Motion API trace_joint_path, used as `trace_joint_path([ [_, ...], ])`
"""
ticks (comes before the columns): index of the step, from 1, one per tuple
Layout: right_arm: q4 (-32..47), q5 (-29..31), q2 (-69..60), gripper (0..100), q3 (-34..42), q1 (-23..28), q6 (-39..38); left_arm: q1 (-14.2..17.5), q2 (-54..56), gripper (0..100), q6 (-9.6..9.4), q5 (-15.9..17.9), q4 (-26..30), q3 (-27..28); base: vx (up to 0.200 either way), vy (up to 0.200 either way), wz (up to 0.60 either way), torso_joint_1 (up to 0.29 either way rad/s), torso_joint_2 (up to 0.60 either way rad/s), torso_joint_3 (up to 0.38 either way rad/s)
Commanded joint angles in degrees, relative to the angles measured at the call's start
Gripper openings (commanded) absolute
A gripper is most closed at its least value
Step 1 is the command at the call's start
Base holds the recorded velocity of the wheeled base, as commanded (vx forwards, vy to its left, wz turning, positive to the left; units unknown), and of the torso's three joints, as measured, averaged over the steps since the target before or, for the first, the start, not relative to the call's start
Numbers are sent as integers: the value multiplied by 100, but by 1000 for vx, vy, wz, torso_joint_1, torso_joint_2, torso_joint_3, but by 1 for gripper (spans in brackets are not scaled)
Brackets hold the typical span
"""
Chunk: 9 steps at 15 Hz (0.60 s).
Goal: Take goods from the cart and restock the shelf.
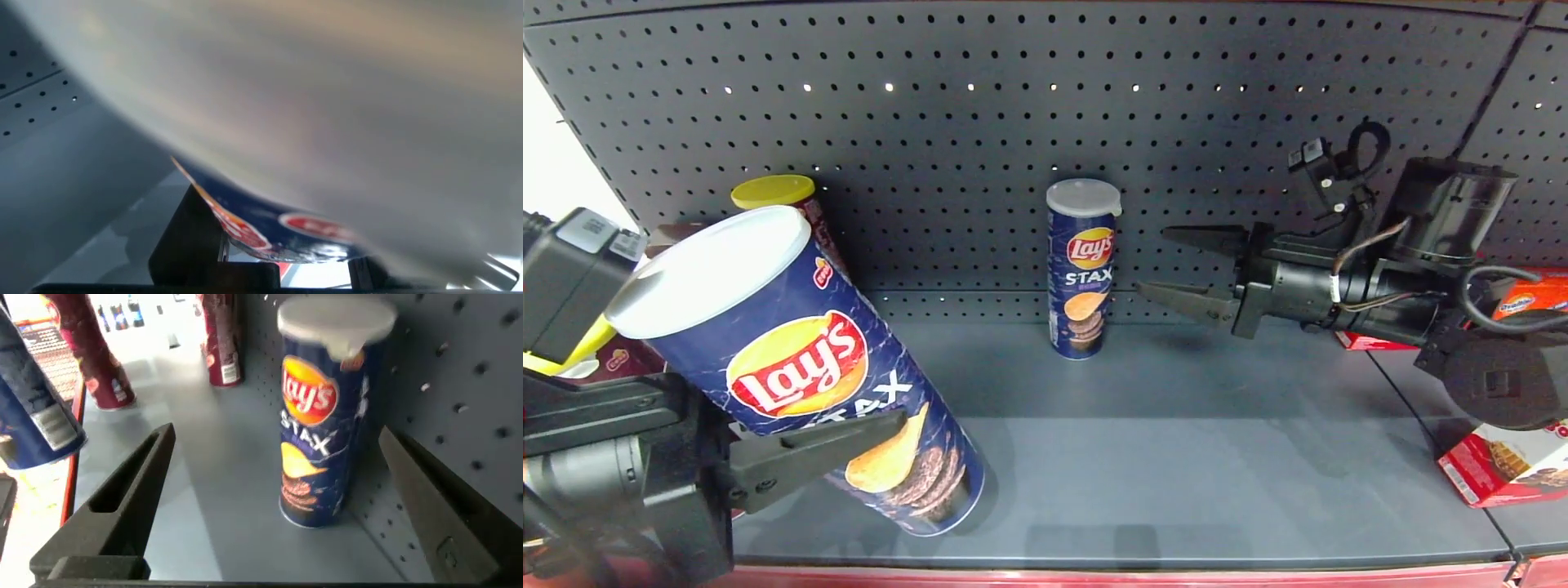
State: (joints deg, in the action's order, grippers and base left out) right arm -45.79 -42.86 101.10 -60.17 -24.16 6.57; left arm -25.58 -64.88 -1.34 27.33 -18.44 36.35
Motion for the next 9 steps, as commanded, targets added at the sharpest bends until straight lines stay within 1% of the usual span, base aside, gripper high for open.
trace_joint_path([
  [1,-9,-231,314,100,-100,8,37,0,-25,0,2,0,-1,-5,0,0,0,0,0,0],
  [2,-9,-460,411,100,-153,61,125,0,-34,0,2,0,-1,-5,0,0,0,0,0,0],
  [3,-9,-513,534,100,-241,87,169,0,-51,0,2,0,-1,-5,0,0,0,0,0,0],
  [9,26,-530,1070,100,-698,96,169,0,-69,0,2,-9,-1,3,0,0,0,0,0,0],
])
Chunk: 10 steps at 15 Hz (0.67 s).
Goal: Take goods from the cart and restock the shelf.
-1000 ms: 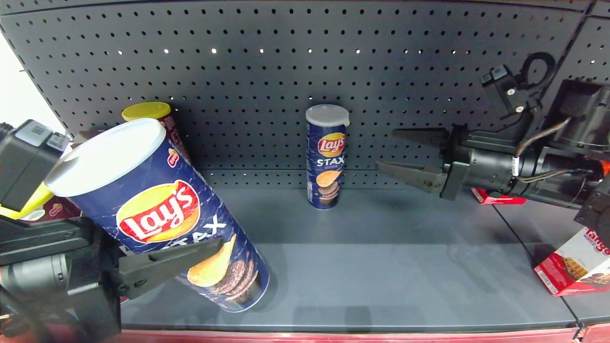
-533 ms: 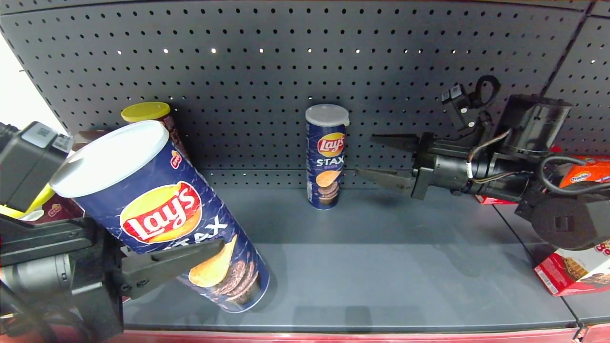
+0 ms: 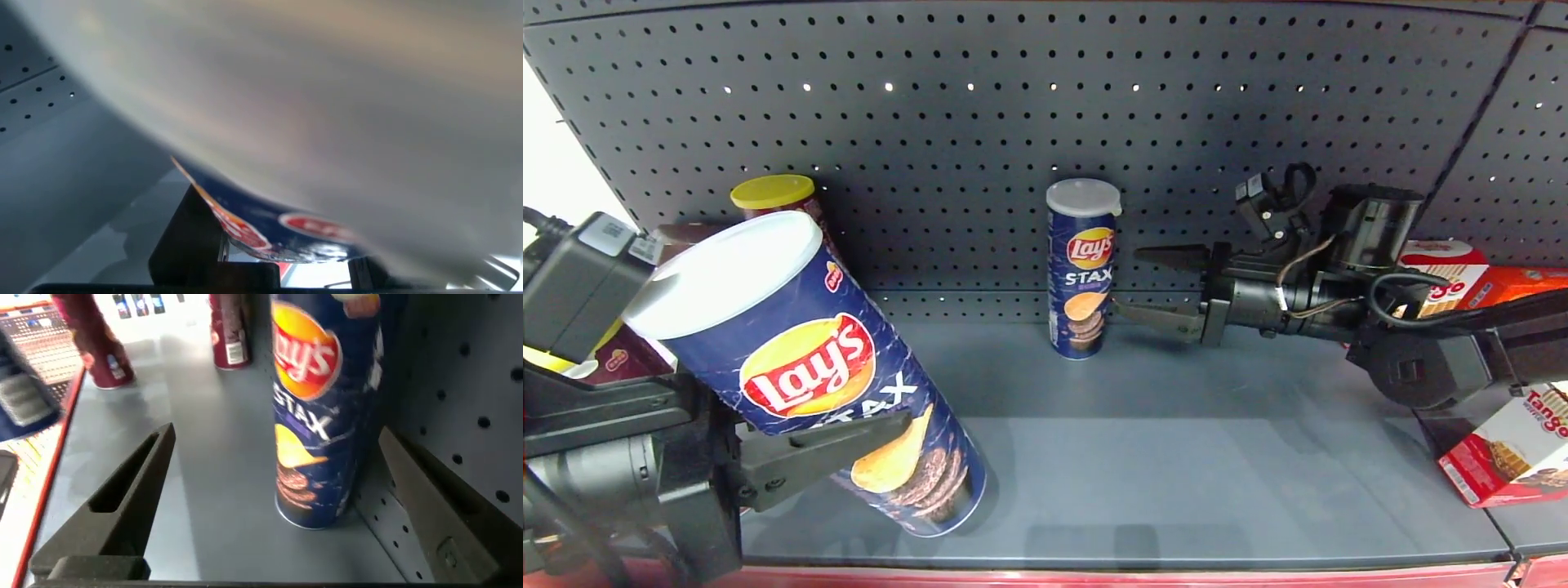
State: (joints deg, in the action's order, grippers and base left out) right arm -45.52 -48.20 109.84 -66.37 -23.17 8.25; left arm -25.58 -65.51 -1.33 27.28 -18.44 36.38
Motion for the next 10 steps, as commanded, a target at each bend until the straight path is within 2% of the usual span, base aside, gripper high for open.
trace_joint_path([
  [1,-1,4,275,100,-131,-3,1,0,-5,0,1,-4,-1,1,0,0,0,0,0,0],
  [6,-18,4,662,100,-298,-3,71,26,-5,0,1,-4,-1,1,0,0,0,0,0,0],
  [9,-27,4,820,100,-377,-12,80,255,-5,0,1,32,-10,1,0,0,0,0,0,0],
  [10,-27,4,943,100,-483,-20,80,360,3,0,-8,234,-10,1,0,0,0,0,0,0],
])
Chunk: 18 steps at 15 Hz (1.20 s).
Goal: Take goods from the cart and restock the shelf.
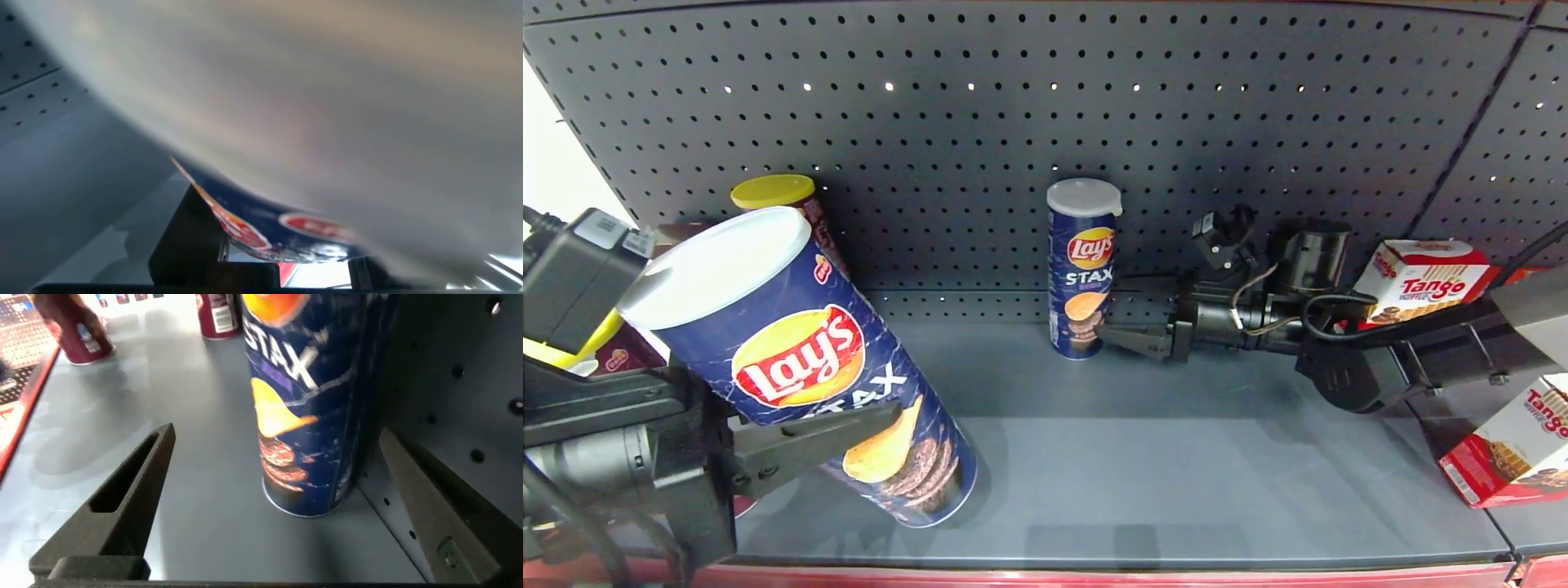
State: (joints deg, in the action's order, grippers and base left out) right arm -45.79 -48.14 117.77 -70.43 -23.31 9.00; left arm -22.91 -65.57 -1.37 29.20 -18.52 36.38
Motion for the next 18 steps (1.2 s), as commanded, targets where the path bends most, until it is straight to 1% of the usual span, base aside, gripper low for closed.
trace_joint_path([
  [1,0,-2,237,100,-147,-7,6,155,9,0,-13,148,-3,1,0,0,0,0,0,0],
  [5,-9,-2,422,100,-288,-51,6,181,9,0,-13,157,-12,10,0,0,0,0,0,0],
  [8,-9,-2,782,100,-674,-51,6,172,1,0,-13,148,-12,1,0,0,0,0,0,0],
  [13,8,-2,1116,100,-1149,-192,-3,181,-8,0,-13,148,-3,-17,0,0,0,0,0,0],
  [16,8,-2,1274,100,-1333,-227,-12,181,1,0,-22,148,-3,-25,0,0,0,0,0,0],
  [18,17,6,1380,100,-1448,-253,-12,181,9,0,-30,139,-38,-131,0,0,0,0,0,0],
])
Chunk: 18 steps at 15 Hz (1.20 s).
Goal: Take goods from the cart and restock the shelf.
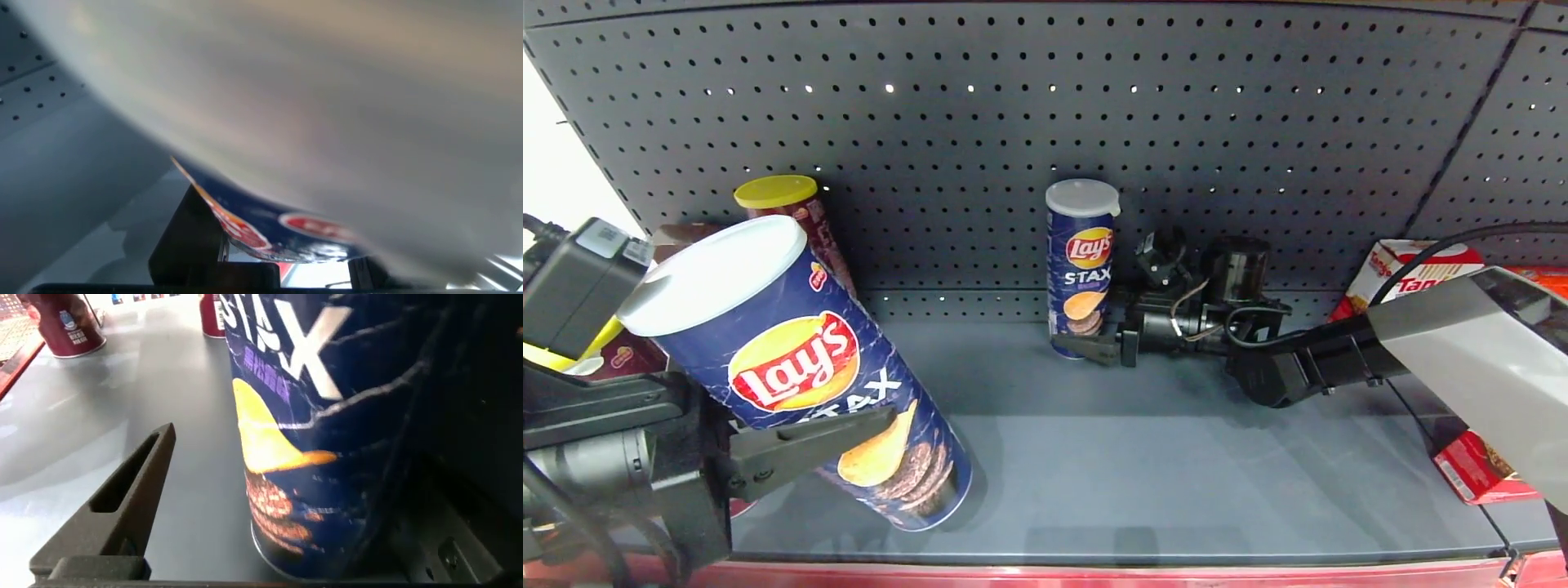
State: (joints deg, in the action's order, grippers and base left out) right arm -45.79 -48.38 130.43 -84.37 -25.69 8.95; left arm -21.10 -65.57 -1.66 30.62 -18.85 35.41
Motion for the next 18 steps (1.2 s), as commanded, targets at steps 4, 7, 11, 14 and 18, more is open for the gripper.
trace_joint_path([
  [4,0,40,220,0,-211,-51,2,-8,18,0,-1,-4,-14,-96,0,0,0,0,0,0],
  [7,-9,48,62,0,-150,-51,2,-8,27,0,-10,-4,-23,-114,0,0,0,0,0,0],
  [11,-27,128,-817,0,606,-121,2,-8,36,0,-10,-12,-23,-122,0,0,0,0,0,0],
  [14,-18,628,-1705,0,1643,-323,-33,-8,45,0,-10,-12,-23,-114,0,0,0,0,0,0],
  [18,-150,1666,-2777,0,3041,-956,-69,-8,106,0,-19,-12,-23,-140,0,0,0,0,0,0],
])
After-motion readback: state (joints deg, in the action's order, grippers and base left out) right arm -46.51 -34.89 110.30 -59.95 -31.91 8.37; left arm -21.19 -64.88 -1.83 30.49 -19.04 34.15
